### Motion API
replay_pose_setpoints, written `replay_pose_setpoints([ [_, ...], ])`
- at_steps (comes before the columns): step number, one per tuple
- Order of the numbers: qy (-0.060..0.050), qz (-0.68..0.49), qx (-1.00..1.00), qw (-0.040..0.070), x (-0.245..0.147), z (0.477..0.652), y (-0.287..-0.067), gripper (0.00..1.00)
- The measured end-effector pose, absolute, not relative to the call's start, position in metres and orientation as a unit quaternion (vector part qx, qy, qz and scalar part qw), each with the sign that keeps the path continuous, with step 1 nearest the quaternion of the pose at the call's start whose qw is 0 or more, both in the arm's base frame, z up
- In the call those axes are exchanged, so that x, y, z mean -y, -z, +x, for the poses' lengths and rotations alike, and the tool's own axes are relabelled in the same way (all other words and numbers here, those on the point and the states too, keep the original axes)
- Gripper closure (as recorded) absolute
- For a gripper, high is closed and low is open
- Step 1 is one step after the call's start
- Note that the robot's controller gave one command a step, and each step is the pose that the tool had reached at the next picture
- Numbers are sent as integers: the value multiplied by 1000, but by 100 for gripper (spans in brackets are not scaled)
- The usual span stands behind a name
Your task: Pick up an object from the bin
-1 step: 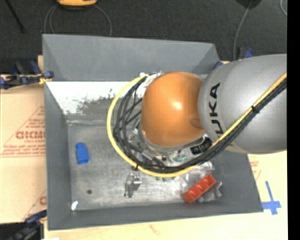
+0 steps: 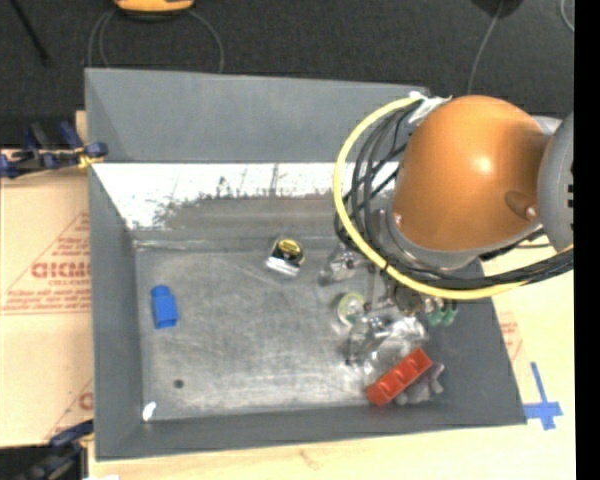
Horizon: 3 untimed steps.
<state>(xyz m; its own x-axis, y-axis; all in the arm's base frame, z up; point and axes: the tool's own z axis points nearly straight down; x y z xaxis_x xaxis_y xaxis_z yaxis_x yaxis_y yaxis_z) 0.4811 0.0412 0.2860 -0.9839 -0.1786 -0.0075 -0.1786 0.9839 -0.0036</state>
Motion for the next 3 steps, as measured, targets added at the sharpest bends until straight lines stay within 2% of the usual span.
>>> replay_pose_setpoints([
  [1,0,-239,-971,-1,30,477,-176,0],
  [2,3,-294,-956,10,62,483,-84,0],
  [3,1,-294,-956,6,62,481,-82,100],
])
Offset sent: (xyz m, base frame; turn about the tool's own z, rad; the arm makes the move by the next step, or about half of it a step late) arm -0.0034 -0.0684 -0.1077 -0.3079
